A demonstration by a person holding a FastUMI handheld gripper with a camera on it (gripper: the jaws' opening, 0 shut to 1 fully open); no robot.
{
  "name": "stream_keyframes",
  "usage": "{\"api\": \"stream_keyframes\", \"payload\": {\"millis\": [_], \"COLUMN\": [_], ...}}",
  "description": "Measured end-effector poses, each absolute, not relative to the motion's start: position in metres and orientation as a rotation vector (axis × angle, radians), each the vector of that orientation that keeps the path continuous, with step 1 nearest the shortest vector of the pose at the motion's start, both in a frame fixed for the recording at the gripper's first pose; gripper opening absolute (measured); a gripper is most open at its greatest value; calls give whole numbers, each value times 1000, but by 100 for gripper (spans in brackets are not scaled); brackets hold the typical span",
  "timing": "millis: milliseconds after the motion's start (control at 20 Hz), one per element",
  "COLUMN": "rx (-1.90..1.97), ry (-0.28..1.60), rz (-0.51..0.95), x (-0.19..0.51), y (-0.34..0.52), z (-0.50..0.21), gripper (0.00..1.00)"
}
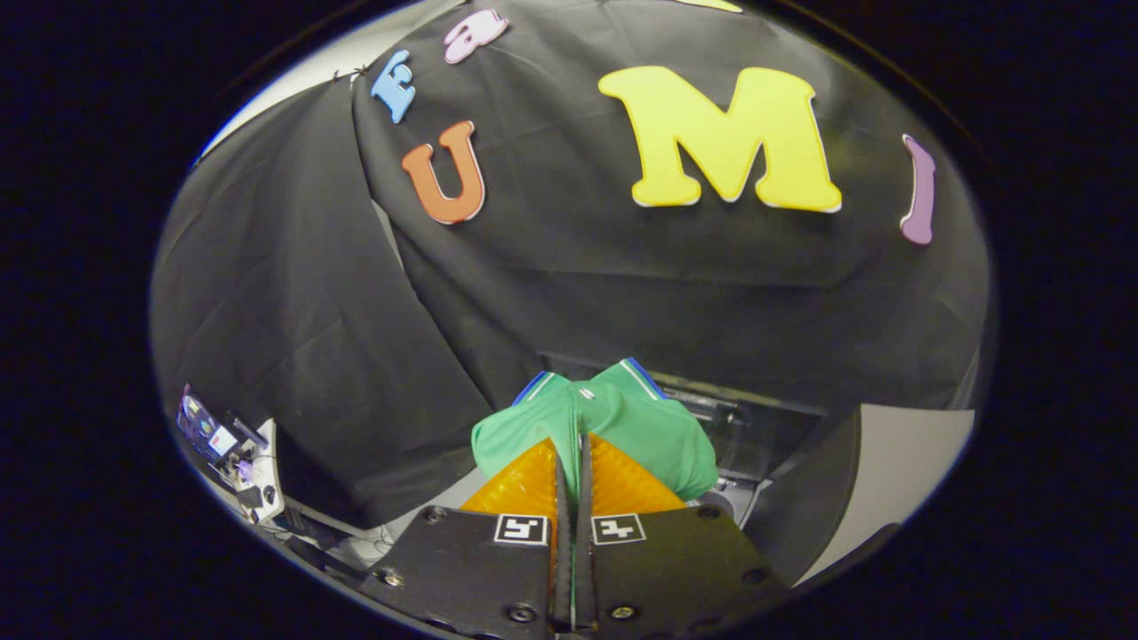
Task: Put the clothes into the washing machine and then close the washing machine lid.
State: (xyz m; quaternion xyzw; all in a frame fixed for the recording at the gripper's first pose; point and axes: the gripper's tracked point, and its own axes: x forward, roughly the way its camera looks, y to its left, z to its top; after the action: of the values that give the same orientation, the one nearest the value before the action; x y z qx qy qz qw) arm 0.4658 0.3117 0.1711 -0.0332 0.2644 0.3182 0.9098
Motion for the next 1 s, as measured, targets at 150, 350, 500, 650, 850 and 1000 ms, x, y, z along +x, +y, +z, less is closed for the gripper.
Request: {"api": "stream_keyframes", "payload": {"millis": [150, 350, 500, 650, 850, 1000], "rx": [-83, -112, -132, -136, -110, -113], "ry": [581, 599, 627, 643, 696, 721], "rz": [631, 587, 561, 524, 469, 435], "x": [473, 484, 488, 499, 510, 517], "y": [315, 316, 317, 313, 301, 295], "z": [134, 91, 61, 30, -11, -38], "gripper": [5, 5, 5, 5, 5, 5]}}
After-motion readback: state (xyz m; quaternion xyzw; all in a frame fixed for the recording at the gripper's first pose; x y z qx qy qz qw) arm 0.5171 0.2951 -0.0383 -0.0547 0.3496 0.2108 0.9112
